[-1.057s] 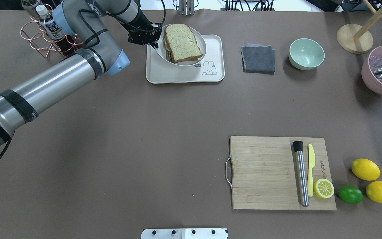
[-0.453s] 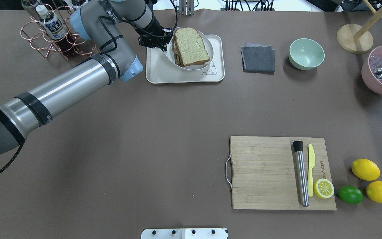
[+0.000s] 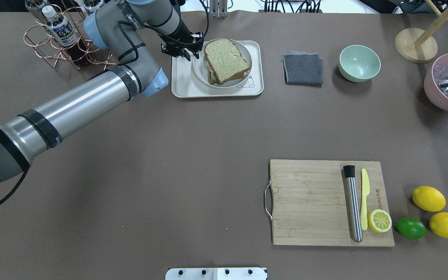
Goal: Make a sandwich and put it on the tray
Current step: 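Release the plate and withdraw the left gripper from the tray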
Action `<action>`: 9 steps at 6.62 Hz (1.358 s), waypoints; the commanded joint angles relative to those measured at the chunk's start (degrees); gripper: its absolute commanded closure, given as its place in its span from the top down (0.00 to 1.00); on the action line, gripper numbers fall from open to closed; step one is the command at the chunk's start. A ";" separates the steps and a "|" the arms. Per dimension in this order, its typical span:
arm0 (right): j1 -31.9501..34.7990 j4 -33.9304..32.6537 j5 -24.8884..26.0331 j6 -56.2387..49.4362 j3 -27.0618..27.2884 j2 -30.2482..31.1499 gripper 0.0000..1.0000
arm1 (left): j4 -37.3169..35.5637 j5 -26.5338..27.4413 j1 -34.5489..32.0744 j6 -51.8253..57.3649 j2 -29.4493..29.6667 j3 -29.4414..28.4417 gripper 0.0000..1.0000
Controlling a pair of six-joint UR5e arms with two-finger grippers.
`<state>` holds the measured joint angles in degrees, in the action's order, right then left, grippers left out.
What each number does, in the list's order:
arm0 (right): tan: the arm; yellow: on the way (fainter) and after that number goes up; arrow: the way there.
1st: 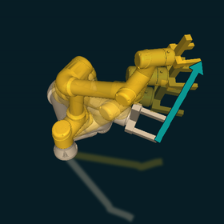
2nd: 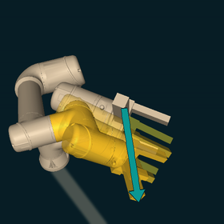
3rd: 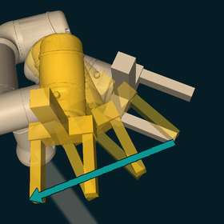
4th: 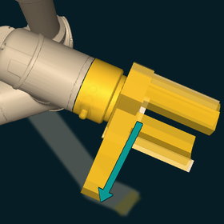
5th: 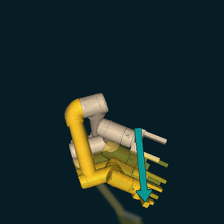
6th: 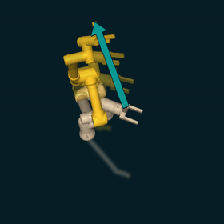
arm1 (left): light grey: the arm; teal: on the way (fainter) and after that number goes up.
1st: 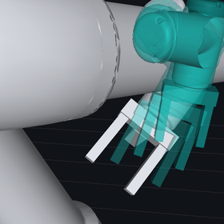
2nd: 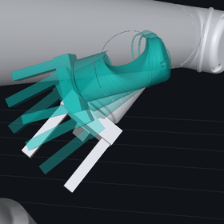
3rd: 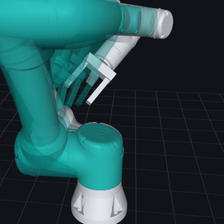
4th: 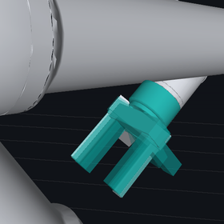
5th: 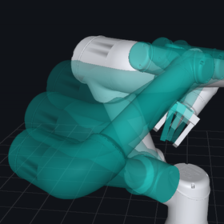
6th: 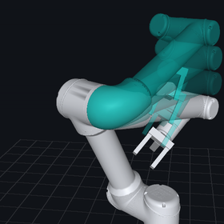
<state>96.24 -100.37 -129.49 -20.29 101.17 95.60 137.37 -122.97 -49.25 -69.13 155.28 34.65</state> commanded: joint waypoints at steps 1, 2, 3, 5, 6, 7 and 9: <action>0.00 0.00 -0.06 0.08 -0.09 0.11 1.00 | 0.54 0.18 -0.84 -0.04 -3.46 4.94 0.99; 0.00 0.00 -0.06 -0.01 -0.09 0.11 1.00 | 0.36 -0.08 -1.72 -0.12 -6.89 10.38 0.99; 0.00 0.00 -0.15 -0.10 -0.09 0.20 1.00 | -1.56 -0.08 -1.99 -0.30 -12.06 18.96 0.99; 0.00 0.09 -0.15 -0.27 0.08 0.46 1.00 | -10.58 -2.17 -1.99 -0.65 -26.97 43.70 0.99; 0.00 4.09 -0.06 -0.18 0.00 1.85 1.00 | -19.15 -3.23 -2.16 -0.39 -35.23 59.06 0.99; 0.00 7.44 -0.24 -0.10 -0.01 3.52 1.00 | -24.46 -3.42 -2.86 0.13 -42.36 69.57 0.99; 0.00 7.47 -0.33 -0.10 -0.01 3.71 1.00 | -24.87 -8.82 -9.85 6.32 -54.23 77.12 0.99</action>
<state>96.24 -93.31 -129.78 -20.40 101.17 99.01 113.28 -128.06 -54.94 -67.34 107.95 107.19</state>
